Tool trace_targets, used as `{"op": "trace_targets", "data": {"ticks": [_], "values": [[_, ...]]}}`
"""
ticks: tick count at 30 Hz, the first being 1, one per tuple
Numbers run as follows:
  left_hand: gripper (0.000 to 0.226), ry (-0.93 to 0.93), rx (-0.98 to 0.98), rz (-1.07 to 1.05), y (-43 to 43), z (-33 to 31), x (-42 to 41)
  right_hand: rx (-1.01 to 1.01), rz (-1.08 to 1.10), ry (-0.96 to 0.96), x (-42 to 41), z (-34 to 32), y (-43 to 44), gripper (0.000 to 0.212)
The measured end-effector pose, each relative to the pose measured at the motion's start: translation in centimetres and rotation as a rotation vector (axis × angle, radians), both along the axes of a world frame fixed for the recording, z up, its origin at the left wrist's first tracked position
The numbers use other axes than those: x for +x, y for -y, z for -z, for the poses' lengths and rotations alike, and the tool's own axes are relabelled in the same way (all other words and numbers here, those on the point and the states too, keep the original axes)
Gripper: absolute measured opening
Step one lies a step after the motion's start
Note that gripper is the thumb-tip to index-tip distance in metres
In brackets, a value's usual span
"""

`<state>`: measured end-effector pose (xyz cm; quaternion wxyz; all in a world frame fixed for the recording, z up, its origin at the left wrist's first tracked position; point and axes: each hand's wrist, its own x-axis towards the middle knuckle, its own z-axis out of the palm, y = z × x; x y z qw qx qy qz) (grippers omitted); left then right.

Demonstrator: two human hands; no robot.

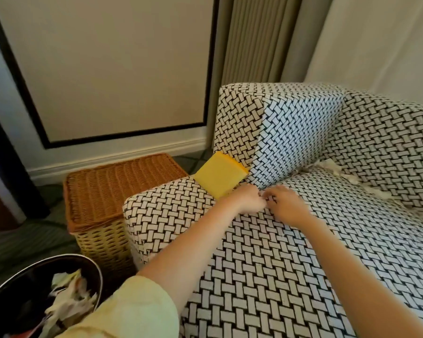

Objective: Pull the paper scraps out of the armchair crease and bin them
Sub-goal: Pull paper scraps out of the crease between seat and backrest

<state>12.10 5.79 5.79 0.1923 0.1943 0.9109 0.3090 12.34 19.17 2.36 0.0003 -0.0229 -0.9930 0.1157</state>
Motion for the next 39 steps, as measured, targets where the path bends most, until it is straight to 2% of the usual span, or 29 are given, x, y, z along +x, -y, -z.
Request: {"op": "trace_targets", "data": {"ticks": [3, 8, 14, 17, 21, 23, 25, 28, 31, 36, 39], "values": [[0.032, -0.057, -0.133, 0.002, -3.0, 1.3, -1.3, -0.046, -0.015, 0.038, -0.2, 0.9, -2.1, 0.040], [0.047, -0.061, -0.211, -0.054, -5.9, 2.5, -4.2, -0.149, 0.033, -0.100, -1.2, 1.5, -4.9, 0.036], [0.060, 0.072, -0.091, -0.100, -9.9, 3.0, -8.4, -0.234, 0.045, -0.252, -3.9, 2.2, -7.8, 0.035], [0.070, 0.104, -0.052, -0.134, -11.9, 4.2, -9.7, -0.270, 0.165, -0.341, -5.1, 2.2, -9.6, 0.037], [0.080, 0.176, -0.021, -0.137, -13.6, 4.6, -11.4, -0.367, 0.382, -0.390, -7.1, 2.1, -12.1, 0.029], [0.084, 0.224, -0.022, -0.093, -13.6, 4.2, -11.9, -0.319, 0.406, -0.412, -7.7, 2.1, -12.4, 0.027], [0.089, 0.254, -0.023, -0.075, -13.5, 3.9, -12.1, -0.237, 0.336, -0.421, -8.1, 2.3, -11.8, 0.027], [0.084, 0.264, -0.001, -0.041, -13.0, 4.3, -12.1, -0.221, 0.124, -0.322, -8.7, 2.1, -10.7, 0.034], [0.079, 0.239, 0.076, -0.055, -12.4, 5.0, -12.1, -0.255, 0.016, -0.119, -9.5, 1.6, -10.4, 0.041], [0.046, 0.190, 0.238, -0.085, -11.8, 5.8, -11.7, 0.055, 0.000, 0.102, -11.0, 1.0, -10.0, 0.036], [0.061, 0.182, 0.380, -0.081, -11.8, 6.3, -11.6, 0.186, 0.042, 0.236, -12.2, 0.5, -8.8, 0.042]]}}
